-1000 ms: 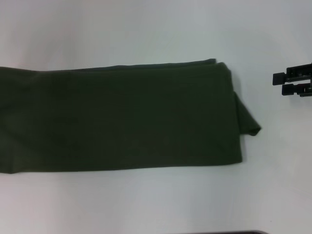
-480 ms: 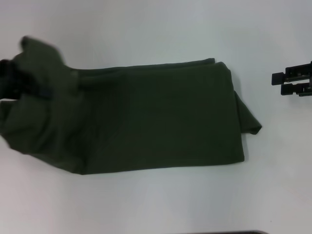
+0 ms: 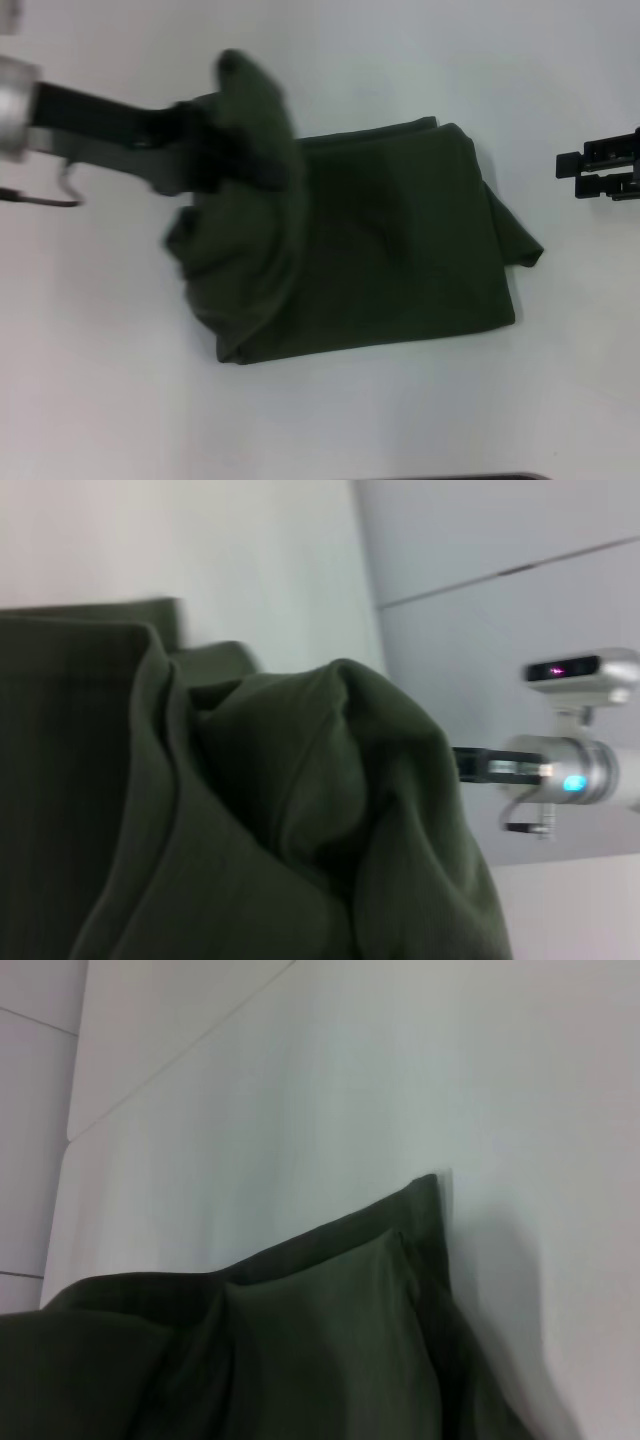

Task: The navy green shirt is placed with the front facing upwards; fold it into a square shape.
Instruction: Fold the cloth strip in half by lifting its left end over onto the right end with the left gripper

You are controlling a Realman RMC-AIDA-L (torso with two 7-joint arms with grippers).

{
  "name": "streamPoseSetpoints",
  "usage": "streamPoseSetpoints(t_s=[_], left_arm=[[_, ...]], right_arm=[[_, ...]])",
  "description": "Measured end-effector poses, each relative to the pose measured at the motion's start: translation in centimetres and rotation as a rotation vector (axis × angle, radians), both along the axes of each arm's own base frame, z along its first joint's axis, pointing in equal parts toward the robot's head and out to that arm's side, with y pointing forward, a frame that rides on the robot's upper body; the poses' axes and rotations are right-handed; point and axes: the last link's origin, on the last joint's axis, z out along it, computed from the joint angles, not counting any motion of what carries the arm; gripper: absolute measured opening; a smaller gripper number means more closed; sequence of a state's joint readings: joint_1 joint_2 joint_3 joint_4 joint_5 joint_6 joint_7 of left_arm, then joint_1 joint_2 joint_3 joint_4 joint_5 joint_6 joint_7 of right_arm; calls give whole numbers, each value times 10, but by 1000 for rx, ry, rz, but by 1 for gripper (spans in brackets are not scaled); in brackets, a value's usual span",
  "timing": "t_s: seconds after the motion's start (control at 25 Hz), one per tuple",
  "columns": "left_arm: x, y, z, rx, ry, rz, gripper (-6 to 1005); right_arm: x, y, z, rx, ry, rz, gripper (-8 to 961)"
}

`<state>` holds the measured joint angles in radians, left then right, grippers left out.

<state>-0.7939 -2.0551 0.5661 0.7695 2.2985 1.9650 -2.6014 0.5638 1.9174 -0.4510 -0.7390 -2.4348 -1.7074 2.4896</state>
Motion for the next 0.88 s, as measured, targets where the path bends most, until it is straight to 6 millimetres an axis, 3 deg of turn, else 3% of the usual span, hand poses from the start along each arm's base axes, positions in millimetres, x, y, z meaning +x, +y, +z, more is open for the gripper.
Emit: streamPoseSetpoints(t_s=[0.28,0.56,0.88], left_arm=[[28,4,-49,-37,-49,2,91],[30,6,-83,-12,-87,86,90],[30,10,-105,51,-143,169,104]], right_arm=[[0,-1,-4,-13,11,-1,595],[1,-2,-8,-20,15,-5,595],[1,-2,-8,-20,15,-6,594]])
